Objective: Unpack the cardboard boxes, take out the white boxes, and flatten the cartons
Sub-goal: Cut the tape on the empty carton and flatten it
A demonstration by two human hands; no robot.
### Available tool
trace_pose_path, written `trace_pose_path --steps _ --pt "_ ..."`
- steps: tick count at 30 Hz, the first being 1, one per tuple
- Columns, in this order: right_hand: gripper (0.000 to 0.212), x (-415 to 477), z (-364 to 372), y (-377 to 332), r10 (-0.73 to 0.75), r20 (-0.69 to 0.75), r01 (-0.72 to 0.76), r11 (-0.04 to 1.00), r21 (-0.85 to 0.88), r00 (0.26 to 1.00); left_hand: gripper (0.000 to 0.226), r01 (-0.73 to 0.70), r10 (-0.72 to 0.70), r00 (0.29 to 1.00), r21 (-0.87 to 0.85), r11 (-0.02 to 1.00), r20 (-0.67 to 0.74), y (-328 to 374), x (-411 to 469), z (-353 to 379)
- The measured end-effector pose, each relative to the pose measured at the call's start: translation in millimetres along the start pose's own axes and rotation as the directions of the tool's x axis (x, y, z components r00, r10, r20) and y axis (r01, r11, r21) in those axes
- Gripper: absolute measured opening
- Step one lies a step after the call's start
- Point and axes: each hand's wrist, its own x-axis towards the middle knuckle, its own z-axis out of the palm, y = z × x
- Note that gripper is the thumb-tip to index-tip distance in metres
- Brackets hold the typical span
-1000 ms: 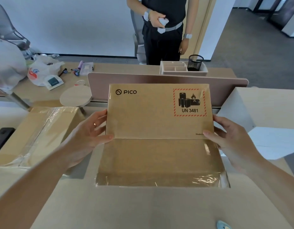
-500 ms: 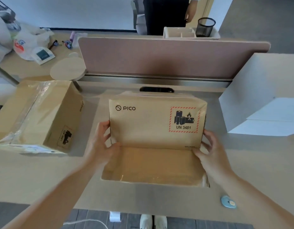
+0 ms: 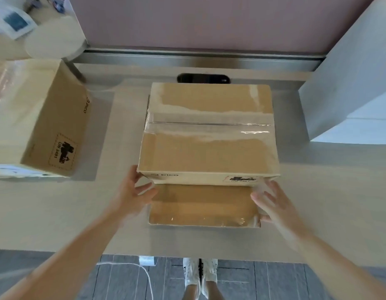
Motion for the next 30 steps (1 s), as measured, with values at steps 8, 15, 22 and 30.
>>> trace_pose_path --steps 8,15,22,30 --pt "0.109 3 -23 -15 0.07 -0.147 -0.032 0.968 0.247 0.987 0.046 0.058 -0.068 0.983 -0.06 0.996 -0.173 31 8 -14" --pt "0.109 34 -48 -78 -0.231 -0.438 0.144 0.964 -0.224 0.869 0.054 -0.222 0.243 0.867 0.101 0.97 -0.434 101 18 -33" --pt "0.053 62 -4 -89 -0.269 -0.087 0.259 0.959 -0.114 0.959 0.072 -0.236 0.271 0.963 0.476 0.847 -0.005 96 33 25" --pt "0.072 40 -9 -68 -0.204 -0.069 0.194 0.972 -0.131 0.977 0.056 -0.261 0.413 0.909 0.683 0.682 -0.065 83 2 32"
